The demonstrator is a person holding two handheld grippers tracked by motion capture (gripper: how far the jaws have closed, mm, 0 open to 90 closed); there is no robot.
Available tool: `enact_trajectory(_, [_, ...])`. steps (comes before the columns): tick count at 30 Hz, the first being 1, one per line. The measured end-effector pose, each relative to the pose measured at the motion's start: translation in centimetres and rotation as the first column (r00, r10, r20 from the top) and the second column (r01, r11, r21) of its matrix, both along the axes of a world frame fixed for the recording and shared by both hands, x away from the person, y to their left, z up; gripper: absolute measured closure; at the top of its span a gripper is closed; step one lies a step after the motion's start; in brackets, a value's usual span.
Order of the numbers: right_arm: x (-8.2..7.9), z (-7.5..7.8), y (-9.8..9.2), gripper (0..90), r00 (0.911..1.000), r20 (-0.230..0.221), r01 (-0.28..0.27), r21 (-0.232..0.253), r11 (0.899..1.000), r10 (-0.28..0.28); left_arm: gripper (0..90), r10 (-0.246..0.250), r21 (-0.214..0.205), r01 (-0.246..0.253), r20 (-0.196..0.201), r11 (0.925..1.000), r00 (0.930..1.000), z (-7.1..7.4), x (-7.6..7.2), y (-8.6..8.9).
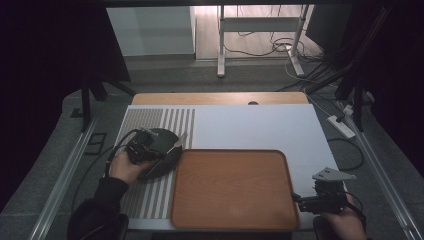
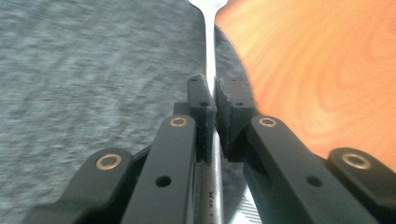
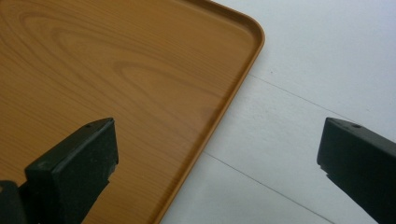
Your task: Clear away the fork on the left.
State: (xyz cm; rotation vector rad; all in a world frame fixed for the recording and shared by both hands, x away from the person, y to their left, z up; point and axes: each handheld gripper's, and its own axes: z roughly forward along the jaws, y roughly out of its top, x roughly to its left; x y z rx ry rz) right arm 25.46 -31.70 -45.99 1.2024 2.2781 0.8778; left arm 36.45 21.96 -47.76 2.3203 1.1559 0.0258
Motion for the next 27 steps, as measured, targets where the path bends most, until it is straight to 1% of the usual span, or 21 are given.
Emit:
enact_trajectory(3, [0.0, 0.0, 0.0, 0.0, 1.0000, 0.000, -0.001, 0.000, 1.000, 0.001, 83.9, -0.022, 0.004, 0.022, -0.011, 0.9997, 0.9997, -0.1, -0.7, -1.1])
enact_trajectory(5, [0.0, 0.0, 0.0, 0.0, 1.0000, 0.001, -0.001, 0.000, 1.000, 0.001, 83.8, -0.034, 0.014, 0.034, -0.001, 0.9993, 0.9994, -0.2, -1.1, -1.8])
enact_trajectory(10, [0.0, 0.0, 0.0, 0.0, 1.0000, 0.001, -0.004, -0.002, 1.000, 0.004, 83.9, -0.070, 0.010, 0.070, -0.011, 0.9975, 0.9975, -0.6, -2.0, -3.8])
enact_trajectory(11, [0.0, 0.0, 0.0, 0.0, 1.0000, 0.001, -0.005, -0.003, 1.000, 0.005, 83.9, -0.083, 0.009, 0.083, -0.019, 0.9965, 0.9964, -0.6, -2.1, -4.3])
enact_trajectory(14, [-0.1, 0.0, 0.1, 0.0, 1.0000, 0.004, -0.006, -0.006, 1.000, 0.006, 83.9, -0.114, 0.015, 0.114, -0.024, 0.9933, 0.9932, -0.7, -2.6, -5.7])
enact_trajectory(18, [-0.1, 0.0, 0.1, 0.0, 0.9999, 0.004, -0.010, -0.009, 1.000, 0.010, 83.9, -0.135, 0.012, 0.135, -0.028, 0.9907, 0.9905, -0.8, -3.2, -7.5])
enact_trajectory(24, [-0.1, 0.0, 0.2, 0.0, 0.9999, 0.004, -0.016, -0.014, 1.000, 0.016, 83.8, -0.154, 0.009, 0.155, -0.052, 0.9879, 0.9867, -1.3, -3.9, -9.7])
enact_trajectory(27, [-0.1, 0.0, 0.2, 0.0, 0.9998, 0.005, -0.018, -0.013, 1.000, 0.018, 83.8, -0.170, 0.026, 0.171, -0.060, 0.9848, 0.9837, -1.6, -4.4, -10.8])
